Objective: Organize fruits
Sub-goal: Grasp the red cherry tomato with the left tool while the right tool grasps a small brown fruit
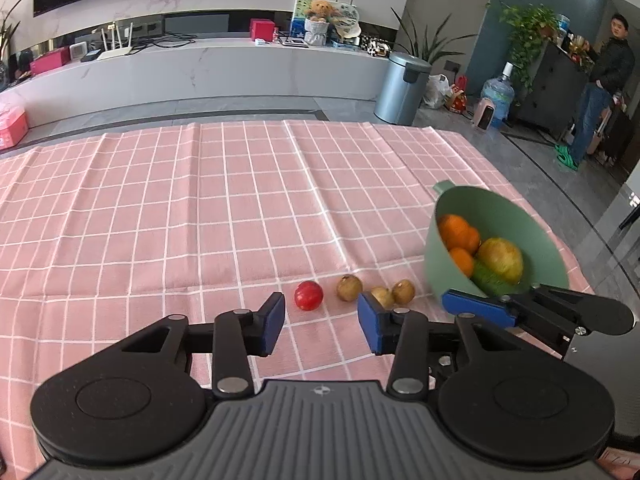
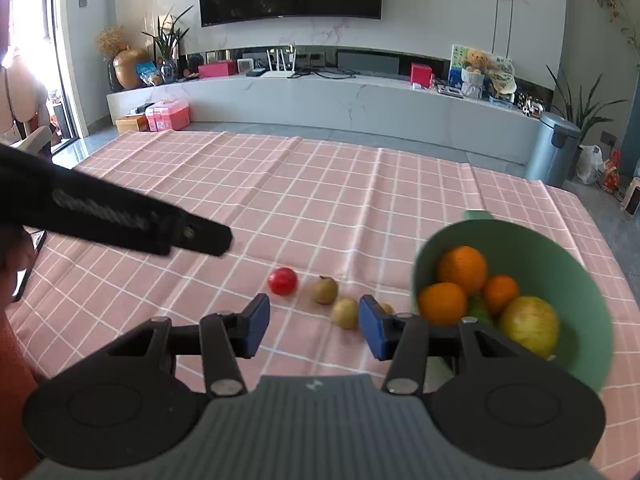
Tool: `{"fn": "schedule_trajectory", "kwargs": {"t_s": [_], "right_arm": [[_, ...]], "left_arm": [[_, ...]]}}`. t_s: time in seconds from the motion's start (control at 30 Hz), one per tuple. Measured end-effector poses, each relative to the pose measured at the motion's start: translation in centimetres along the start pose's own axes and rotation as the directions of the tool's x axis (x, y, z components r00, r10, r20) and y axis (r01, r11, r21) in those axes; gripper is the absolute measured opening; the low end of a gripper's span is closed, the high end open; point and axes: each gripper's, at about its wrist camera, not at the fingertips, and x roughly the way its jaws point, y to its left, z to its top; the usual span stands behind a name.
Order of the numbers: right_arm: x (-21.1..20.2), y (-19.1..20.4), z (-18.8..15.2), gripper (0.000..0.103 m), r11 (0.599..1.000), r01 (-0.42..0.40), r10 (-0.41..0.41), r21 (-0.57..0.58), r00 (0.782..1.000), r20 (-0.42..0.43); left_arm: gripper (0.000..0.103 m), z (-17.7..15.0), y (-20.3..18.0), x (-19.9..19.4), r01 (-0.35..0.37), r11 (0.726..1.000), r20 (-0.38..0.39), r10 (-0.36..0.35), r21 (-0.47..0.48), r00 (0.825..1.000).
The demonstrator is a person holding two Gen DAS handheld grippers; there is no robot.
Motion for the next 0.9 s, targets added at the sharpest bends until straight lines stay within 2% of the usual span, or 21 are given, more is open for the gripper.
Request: {"fn": "schedule_trajectory", "kwargs": {"t_s": [0.17,0.33,0.53,0.9], "right_arm": [[2.5,0.8,-0.3,0.035,0.998,0.021,-0.021,-0.061,1.0,0.0],[5.2,0.5,-0.3,0.026,0.995,0.045,-0.048,-0.087,0.998,-0.03],[7.8,-0.2,0.2,0.026,0.993,0.047,-0.052,-0.111,0.998,-0.047],[9.4,0.4,-0.3,0.025,0.977,0.064,-0.074,-0.205,0.996,-0.044]], "left_arm": [[0.041,-0.3,1.1,2.1,0.048,0.999,-0.015,-0.048,0.017,0.999],[0.035,-0.5,1.6,4.9,0.058,0.997,-0.045,-0.056,0.047,0.997],[0.034,-0.3,2.5,7.2,0.086,0.996,-0.058,-0.085,0.009,0.995],[0.034,-0.3,2.6,9.1,0.118,0.993,-0.075,-0.116,0.021,0.99]]}}
